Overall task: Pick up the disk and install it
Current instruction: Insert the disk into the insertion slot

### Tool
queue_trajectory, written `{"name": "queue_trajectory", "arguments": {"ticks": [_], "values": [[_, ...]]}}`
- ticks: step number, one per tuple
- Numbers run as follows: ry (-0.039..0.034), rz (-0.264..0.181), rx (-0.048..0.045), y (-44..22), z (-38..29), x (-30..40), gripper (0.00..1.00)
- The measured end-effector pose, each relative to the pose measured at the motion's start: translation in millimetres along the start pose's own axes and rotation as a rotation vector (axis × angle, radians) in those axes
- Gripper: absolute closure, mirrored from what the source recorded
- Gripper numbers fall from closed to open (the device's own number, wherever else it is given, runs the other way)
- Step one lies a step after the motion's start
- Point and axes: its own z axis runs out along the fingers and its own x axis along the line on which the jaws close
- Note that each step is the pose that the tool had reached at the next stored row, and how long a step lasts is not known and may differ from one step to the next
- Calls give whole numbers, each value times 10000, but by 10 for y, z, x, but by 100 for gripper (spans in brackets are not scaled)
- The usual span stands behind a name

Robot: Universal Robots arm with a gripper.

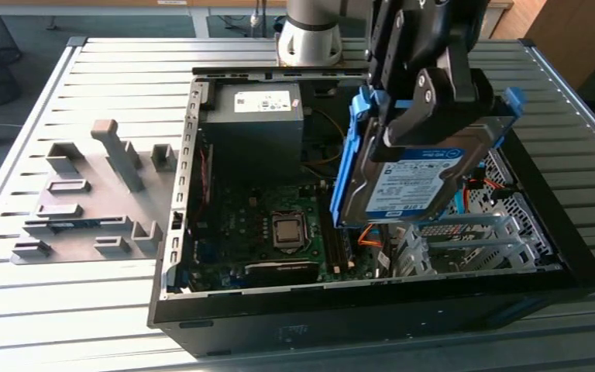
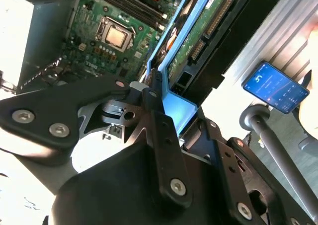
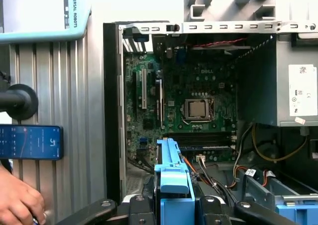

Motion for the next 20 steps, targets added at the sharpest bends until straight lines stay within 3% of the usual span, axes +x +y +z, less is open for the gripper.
{"name": "queue_trajectory", "arguments": {"ticks": [13,17,20], "values": [[0,-2,-1,-433,32,-6,63],[1,-1,-1,-537,48,-9,63],[2,-1,-1,-560,50,-10,63]]}}
